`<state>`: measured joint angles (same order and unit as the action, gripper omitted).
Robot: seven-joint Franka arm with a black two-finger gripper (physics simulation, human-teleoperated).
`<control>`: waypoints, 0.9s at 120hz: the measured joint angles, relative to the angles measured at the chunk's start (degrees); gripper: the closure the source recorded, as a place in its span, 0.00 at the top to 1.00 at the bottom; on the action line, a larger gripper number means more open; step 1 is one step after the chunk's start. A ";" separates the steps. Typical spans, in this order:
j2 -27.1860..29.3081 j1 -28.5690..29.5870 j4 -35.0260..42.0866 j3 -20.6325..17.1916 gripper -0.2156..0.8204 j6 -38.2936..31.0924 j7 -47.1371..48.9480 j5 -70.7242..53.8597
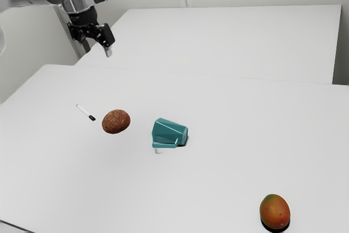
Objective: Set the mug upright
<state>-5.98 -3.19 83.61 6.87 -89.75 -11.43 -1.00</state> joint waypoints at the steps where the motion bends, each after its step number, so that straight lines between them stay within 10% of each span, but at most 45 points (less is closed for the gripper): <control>1: 0.01 0.00 0.02 0.01 0.79 -0.06 -0.07 0.01; 54: 0.83 1.31 17.16 15.72 0.79 -0.34 -4.20 26.41; 108: -4.05 1.63 31.88 12.36 0.79 -7.72 -10.60 49.44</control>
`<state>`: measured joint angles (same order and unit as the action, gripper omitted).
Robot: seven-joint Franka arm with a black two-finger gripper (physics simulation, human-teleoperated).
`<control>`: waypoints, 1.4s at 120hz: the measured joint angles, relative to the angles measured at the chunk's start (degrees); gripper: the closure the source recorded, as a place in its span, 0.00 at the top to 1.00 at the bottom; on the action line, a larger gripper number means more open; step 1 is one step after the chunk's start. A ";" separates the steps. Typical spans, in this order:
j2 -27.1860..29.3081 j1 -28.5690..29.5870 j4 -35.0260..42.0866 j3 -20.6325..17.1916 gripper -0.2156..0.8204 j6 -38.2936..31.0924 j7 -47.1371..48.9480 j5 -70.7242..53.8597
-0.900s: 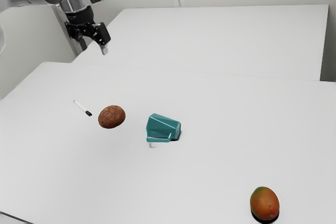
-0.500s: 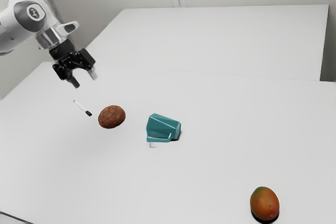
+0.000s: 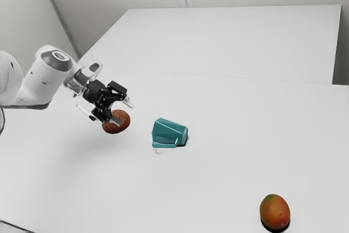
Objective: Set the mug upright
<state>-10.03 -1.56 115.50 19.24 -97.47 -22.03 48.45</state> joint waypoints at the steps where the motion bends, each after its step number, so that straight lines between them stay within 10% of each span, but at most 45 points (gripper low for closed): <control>1: -0.21 -0.01 0.01 -0.05 0.79 -0.24 -0.15 0.35; 104: -11.84 -2.13 -2.84 -6.88 0.75 -8.53 -10.65 12.64; 168: -9.94 -2.20 -3.10 -8.20 0.13 -8.62 -11.05 14.22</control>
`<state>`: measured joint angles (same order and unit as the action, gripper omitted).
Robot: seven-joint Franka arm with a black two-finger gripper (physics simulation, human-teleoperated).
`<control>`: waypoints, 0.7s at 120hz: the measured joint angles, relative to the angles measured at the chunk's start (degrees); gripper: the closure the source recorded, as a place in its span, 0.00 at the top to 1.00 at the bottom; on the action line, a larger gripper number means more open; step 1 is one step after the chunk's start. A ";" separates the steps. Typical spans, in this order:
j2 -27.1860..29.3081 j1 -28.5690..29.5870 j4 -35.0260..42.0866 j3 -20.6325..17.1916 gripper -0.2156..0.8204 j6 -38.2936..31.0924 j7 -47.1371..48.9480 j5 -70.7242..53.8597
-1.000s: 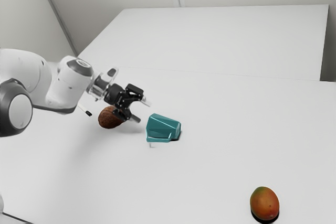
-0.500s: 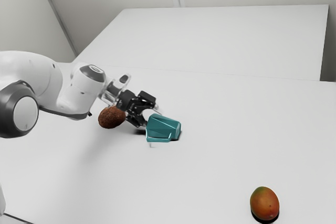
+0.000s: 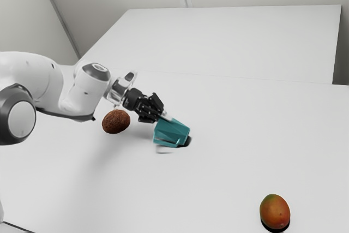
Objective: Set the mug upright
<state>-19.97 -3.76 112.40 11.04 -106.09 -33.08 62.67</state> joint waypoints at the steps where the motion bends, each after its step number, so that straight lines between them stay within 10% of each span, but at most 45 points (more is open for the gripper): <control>1: 0.02 0.01 -0.03 -0.08 0.13 -0.01 0.01 -0.02; 84: 10.60 -7.80 0.06 -2.28 0.04 -10.00 1.35 -22.27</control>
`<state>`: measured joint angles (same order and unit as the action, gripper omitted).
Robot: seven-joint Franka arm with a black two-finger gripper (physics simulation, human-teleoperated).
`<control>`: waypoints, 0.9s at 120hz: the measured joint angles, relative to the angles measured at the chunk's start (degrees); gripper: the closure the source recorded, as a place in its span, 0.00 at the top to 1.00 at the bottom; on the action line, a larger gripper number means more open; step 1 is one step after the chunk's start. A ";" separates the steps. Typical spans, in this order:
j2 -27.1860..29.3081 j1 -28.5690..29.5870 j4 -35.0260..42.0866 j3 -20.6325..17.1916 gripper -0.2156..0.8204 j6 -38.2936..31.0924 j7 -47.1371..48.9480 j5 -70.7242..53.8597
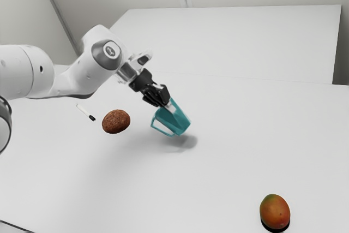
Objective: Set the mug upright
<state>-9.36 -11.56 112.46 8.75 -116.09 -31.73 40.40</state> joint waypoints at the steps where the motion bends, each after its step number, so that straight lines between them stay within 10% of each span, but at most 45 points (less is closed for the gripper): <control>1: 0.07 -0.20 0.02 -0.01 0.04 -0.37 0.06 -0.89; 51: 2.19 -8.74 2.36 -1.68 0.04 -5.37 15.28 -47.33; 108: -2.07 -9.37 1.99 -2.17 0.04 -8.82 33.72 -56.78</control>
<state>-11.44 -20.93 114.45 6.59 -124.91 1.99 -16.39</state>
